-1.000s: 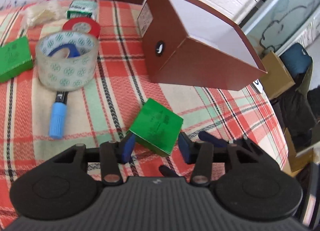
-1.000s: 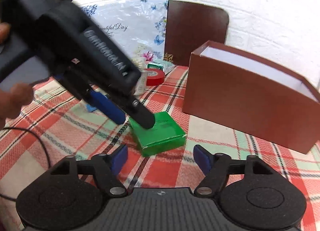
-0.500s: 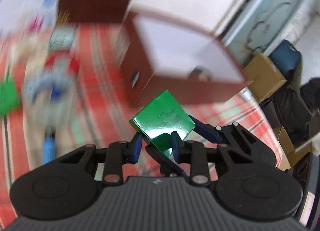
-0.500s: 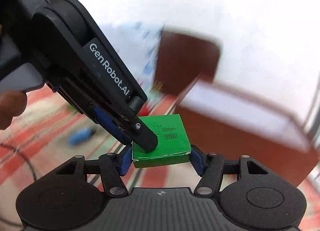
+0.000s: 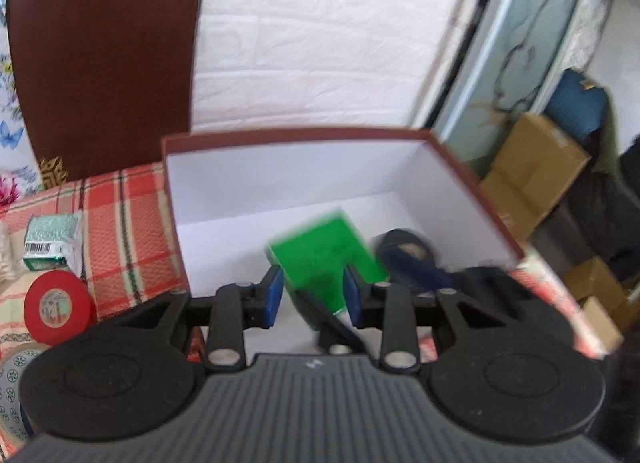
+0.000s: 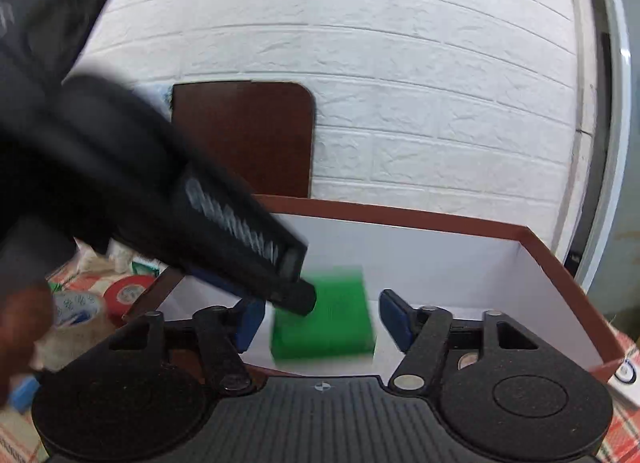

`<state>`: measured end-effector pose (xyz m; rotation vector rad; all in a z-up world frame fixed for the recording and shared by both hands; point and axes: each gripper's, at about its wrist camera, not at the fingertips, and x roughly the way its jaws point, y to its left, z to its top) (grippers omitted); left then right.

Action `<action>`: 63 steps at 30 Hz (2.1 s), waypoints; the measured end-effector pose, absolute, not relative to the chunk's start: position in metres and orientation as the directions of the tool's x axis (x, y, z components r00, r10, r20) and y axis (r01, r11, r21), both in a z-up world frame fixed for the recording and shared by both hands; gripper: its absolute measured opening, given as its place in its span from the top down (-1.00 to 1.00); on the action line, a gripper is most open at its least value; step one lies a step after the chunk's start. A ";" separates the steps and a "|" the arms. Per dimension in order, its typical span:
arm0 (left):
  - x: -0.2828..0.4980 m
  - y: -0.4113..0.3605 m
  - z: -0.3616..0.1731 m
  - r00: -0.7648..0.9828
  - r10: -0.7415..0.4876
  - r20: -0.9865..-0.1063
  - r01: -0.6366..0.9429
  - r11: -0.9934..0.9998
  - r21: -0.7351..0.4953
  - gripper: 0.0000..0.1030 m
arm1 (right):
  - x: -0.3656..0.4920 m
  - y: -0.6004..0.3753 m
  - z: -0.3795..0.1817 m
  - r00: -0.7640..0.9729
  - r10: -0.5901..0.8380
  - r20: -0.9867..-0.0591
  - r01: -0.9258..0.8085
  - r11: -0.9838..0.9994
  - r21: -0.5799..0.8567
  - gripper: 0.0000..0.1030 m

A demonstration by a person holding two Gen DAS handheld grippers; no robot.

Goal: Organize objects
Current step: 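Lift the green box with the right gripper and drop it into the brown box, then reach the right gripper to the clear packing tape roll and grasp it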

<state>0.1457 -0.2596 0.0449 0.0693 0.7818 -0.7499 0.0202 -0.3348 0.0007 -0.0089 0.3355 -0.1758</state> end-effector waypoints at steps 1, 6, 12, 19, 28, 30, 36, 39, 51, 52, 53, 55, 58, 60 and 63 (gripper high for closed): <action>0.146 -0.260 0.041 0.471 -0.585 -0.660 0.632 0.746 -0.210 0.22 | 0.018 -0.335 0.000 0.929 -0.177 -0.326 0.174 0.984 -0.038 -0.38; 0.126 -0.244 0.049 0.514 -0.603 -0.609 0.655 0.735 -0.174 0.04 | -0.008 -0.329 -0.003 0.944 -0.192 -0.269 0.195 0.981 -0.018 -0.37; 0.087 -0.212 0.059 0.536 -0.600 -0.593 0.650 0.742 -0.163 -0.04 | -0.038 -0.309 0.000 0.952 -0.195 -0.238 0.204 0.979 0.015 -0.39; 0.047 -0.165 0.036 0.561 -0.524 -0.641 0.599 0.791 -0.122 -0.09 | -0.060 -0.295 -0.029 0.876 -0.093 -0.474 0.174 0.976 0.131 -0.45; 0.028 -0.066 -0.033 0.549 -0.343 -0.763 0.421 0.901 -0.102 -0.08 | -0.056 -0.240 -0.054 0.794 0.013 -0.607 0.009 0.999 0.033 -0.66; 0.028 -0.043 -0.034 0.571 -0.320 -0.756 0.373 0.921 -0.108 -0.08 | -0.054 -0.230 -0.054 0.791 0.029 -0.611 -0.020 1.000 0.021 -0.66; 0.064 0.030 -0.033 0.640 -0.207 -0.740 0.128 0.978 -0.163 -0.07 | -0.032 -0.197 -0.054 0.771 0.123 -0.625 -0.151 0.988 0.009 -0.61; 0.078 0.057 -0.041 0.680 -0.185 -0.710 0.079 0.980 -0.180 -0.07 | -0.008 -0.189 -0.044 0.784 0.138 -0.606 -0.142 0.989 0.042 -0.52; 0.063 0.048 -0.052 0.753 -0.194 -0.628 0.177 0.980 -0.090 -0.30 | 0.117 -0.145 -0.034 0.824 0.059 -0.563 -0.123 0.990 -0.076 -0.68; 0.063 0.049 -0.052 0.752 -0.202 -0.627 0.182 0.979 -0.097 -0.29 | 0.111 -0.144 -0.030 0.830 0.058 -0.554 -0.120 0.990 -0.076 -0.68; 0.063 0.051 -0.052 0.752 -0.208 -0.626 0.186 0.977 -0.102 -0.30 | 0.099 -0.145 -0.025 0.845 0.071 -0.530 -0.127 0.990 -0.069 -0.68; 0.061 0.053 -0.050 0.750 -0.219 -0.625 0.191 0.975 -0.112 -0.30 | 0.066 -0.145 -0.013 0.885 0.091 -0.456 -0.149 0.984 -0.093 -0.68; 0.059 0.056 -0.046 0.735 -0.252 -0.630 0.205 0.968 -0.148 -0.29 | 0.009 -0.150 -0.008 0.919 0.105 -0.381 -0.175 0.973 -0.154 -0.69; 0.058 0.056 -0.042 0.704 -0.312 -0.638 0.239 0.950 -0.200 -0.27 | -0.021 -0.158 -0.017 0.910 0.096 -0.403 -0.174 0.971 -0.161 -0.69; 0.052 0.046 -0.031 0.650 -0.422 -0.632 0.313 0.907 -0.283 -0.27 | -0.043 -0.175 -0.043 0.850 0.051 -0.525 -0.144 0.980 -0.137 -0.71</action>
